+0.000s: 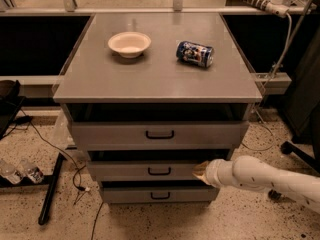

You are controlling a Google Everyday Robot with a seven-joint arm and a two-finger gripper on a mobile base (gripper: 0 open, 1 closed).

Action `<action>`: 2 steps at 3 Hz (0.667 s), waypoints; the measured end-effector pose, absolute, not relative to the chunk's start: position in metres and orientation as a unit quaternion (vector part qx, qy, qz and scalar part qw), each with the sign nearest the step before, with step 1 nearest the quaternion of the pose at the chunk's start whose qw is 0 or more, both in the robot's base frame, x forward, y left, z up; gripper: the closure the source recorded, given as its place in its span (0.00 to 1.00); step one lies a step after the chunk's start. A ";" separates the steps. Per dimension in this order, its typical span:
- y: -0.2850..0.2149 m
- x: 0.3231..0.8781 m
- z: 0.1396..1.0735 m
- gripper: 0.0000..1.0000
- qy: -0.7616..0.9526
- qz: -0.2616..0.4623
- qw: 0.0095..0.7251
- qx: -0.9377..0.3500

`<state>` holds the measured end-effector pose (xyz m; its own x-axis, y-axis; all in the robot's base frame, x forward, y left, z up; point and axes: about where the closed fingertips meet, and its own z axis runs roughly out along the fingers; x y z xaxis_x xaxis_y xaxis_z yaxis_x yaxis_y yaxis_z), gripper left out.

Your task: Close middle drawer

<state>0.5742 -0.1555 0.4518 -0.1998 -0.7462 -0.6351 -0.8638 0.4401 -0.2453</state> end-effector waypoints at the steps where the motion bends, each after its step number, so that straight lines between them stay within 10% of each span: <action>1: -0.164 0.500 0.465 0.15 0.757 0.118 0.339 -0.546; 2: -0.171 0.490 0.462 0.00 0.762 0.123 0.334 -0.540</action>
Offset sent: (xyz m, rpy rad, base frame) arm -0.0599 -0.0061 0.0122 0.0193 0.0395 0.0646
